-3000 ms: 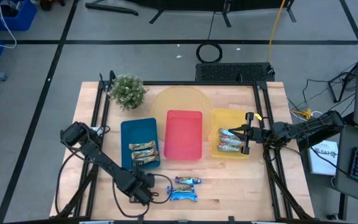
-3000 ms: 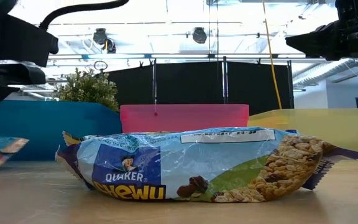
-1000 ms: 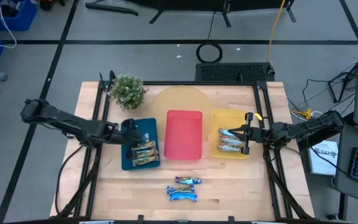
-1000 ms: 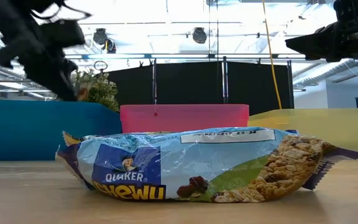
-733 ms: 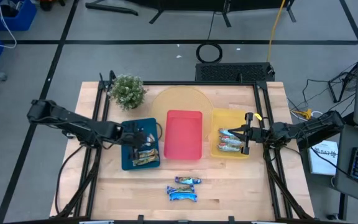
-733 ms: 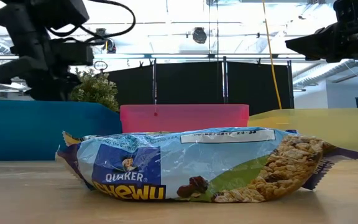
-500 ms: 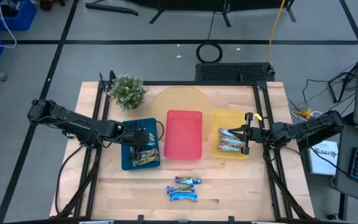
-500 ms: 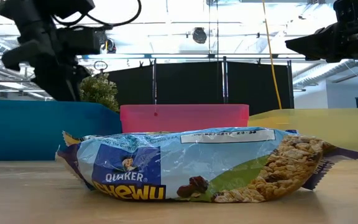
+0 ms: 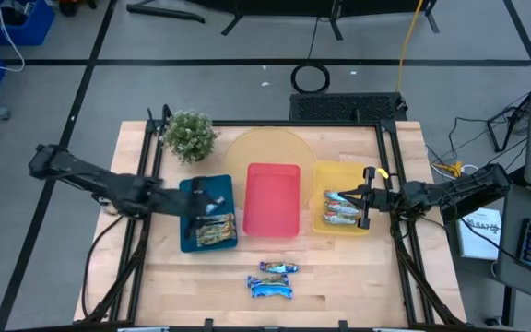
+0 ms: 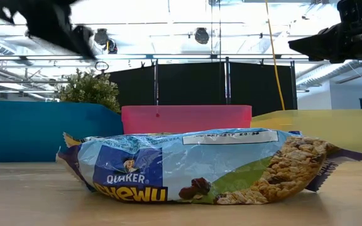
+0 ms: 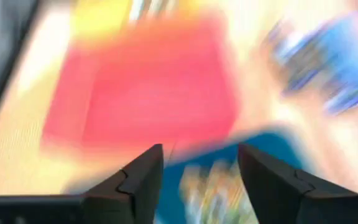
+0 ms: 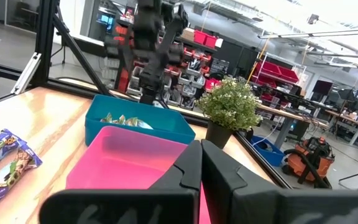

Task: Pick and place Granola Bars by type
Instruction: Put the blue granola bar into the red bin

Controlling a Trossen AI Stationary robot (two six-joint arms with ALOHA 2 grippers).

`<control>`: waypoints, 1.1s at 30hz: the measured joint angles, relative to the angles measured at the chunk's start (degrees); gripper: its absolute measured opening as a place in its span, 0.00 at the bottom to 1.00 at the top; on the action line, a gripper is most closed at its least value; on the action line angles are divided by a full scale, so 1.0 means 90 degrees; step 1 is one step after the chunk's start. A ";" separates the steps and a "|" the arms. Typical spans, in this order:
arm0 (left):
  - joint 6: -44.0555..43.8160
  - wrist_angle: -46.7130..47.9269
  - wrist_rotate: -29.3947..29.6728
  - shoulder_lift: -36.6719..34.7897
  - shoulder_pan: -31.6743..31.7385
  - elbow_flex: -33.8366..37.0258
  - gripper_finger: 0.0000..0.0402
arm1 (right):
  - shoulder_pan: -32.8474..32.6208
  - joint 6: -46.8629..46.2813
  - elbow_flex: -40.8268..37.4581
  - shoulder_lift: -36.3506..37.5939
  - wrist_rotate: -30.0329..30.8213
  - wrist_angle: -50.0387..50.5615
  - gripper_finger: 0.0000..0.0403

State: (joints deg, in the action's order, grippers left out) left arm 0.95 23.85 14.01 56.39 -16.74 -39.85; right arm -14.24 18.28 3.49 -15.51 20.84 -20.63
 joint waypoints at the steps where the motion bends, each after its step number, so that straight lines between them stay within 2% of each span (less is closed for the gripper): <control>1: 0.0334 -0.0557 -0.0207 -0.0345 -0.0131 0.0232 0.50 | 0.0000 0.0000 0.0000 -0.0002 -0.0002 0.0006 0.00; 4: 0.0907 -0.1508 -0.0528 -0.1377 -0.0329 0.0947 0.42 | 0.0000 -0.0002 -0.0001 -0.0019 -0.0002 0.0050 0.00; 8: 0.0958 -0.1633 0.0205 -0.2580 -0.0137 0.1618 0.32 | 0.0000 -0.0002 -0.0001 -0.0049 -0.0005 0.0061 0.00; 11: 0.1052 -0.1660 0.0418 -0.3372 0.0107 0.1962 0.23 | 0.0000 0.0041 -0.0001 -0.0064 -0.0005 0.0053 0.00; 14: 0.1277 -0.1845 -0.0091 -0.4085 0.0260 0.2328 0.09 | 0.0001 0.0072 0.0000 -0.0068 -0.0007 0.0040 0.00; 16: 0.1316 -0.2321 -0.0438 -0.4423 0.0323 0.2745 0.03 | 0.0000 0.0088 -0.0002 -0.0068 -0.0007 0.0040 0.00; 18: 0.1360 -0.2752 -0.0529 -0.4609 0.0352 0.3184 0.03 | 0.0001 0.0093 0.0000 -0.0068 -0.0007 0.0038 0.00; 22: 0.1414 -0.3187 -0.0060 -0.4785 0.0363 0.3724 0.01 | 0.0000 0.0093 0.0000 -0.0070 -0.0010 0.0037 0.00; 27: 0.1635 -0.3736 0.0082 -0.4826 0.0363 0.4362 0.02 | 0.0001 0.0065 -0.0001 -0.0073 -0.0012 0.0038 0.00; 33: 0.1695 -0.3793 0.0188 -0.4817 0.0365 0.4363 0.03 | 0.0000 0.0239 0.0001 -0.0229 -0.0010 -0.0200 0.00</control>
State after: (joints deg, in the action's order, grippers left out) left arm 16.21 -10.29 15.70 13.04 -13.46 -0.58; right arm -14.24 20.43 3.49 -17.57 20.75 -22.43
